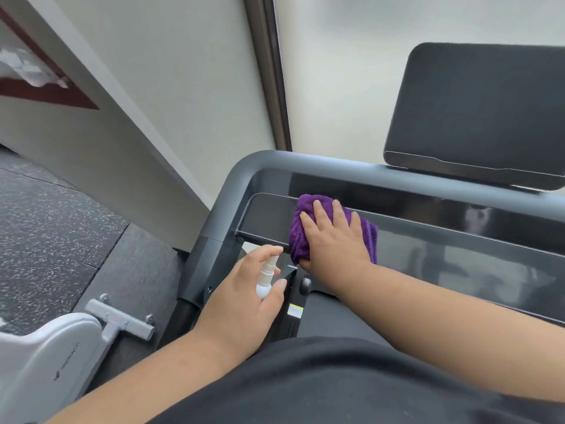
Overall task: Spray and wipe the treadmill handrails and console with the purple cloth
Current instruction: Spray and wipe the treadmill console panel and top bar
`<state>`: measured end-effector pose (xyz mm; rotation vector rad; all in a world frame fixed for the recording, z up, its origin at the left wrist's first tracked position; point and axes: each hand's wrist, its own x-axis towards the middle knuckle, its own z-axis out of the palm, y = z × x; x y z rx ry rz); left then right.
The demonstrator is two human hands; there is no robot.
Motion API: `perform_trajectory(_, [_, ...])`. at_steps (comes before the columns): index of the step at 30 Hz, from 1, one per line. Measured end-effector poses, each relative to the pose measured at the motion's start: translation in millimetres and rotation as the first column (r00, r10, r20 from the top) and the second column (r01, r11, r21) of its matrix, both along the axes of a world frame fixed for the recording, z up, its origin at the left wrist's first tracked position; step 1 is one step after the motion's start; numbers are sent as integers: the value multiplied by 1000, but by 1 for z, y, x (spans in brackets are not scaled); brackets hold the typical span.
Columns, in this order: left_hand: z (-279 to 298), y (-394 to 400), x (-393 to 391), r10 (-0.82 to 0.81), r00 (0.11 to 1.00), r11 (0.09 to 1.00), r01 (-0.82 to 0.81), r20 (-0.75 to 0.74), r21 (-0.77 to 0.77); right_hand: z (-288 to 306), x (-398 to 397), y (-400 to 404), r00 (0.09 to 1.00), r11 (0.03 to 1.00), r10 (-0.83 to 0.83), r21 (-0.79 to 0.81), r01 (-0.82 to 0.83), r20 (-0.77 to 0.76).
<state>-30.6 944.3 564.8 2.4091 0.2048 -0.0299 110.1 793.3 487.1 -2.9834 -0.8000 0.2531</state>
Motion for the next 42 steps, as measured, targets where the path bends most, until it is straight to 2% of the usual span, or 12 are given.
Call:
perform_trajectory(8, [-15, 45, -10, 96, 993, 995, -95, 68, -17, 3, -3, 78, 977, 976, 213, 39, -213, 14])
perform_trajectory(12, [-16, 58, 8, 141, 982, 989, -133, 124, -69, 15, -12, 65, 937, 931, 348, 124, -343, -20])
perform_trajectory(15, [-16, 64, 30, 158, 979, 984, -147, 127, -97, 27, -30, 44, 912, 886, 410, 245, -394, -14])
perform_trajectory(20, [-20, 58, 76, 69, 995, 996, -65, 67, -55, 43, -49, 6, 950, 889, 311, 354, -292, 3])
perform_trajectory(24, [-33, 43, 109, -62, 997, 994, 66, -45, 85, 49, -53, -21, 980, 927, 175, 350, -134, -89])
perform_trajectory(27, [-41, 35, 121, -87, 992, 984, 100, -91, 146, 50, -59, -38, 981, 936, 89, 352, -22, -174])
perform_trajectory(33, [-43, 25, 129, -127, 984, 978, 145, -123, 150, 46, -74, -65, 975, 926, 44, 375, 42, -219])
perform_trajectory(36, [-39, 16, 125, -147, 985, 981, 157, -86, 116, 44, -75, -74, 970, 927, 40, 372, 54, -242])
perform_trajectory(42, [-29, -32, 125, -272, 961, 949, 278, -59, 149, 42, -85, -103, 961, 912, -19, 390, 129, -274])
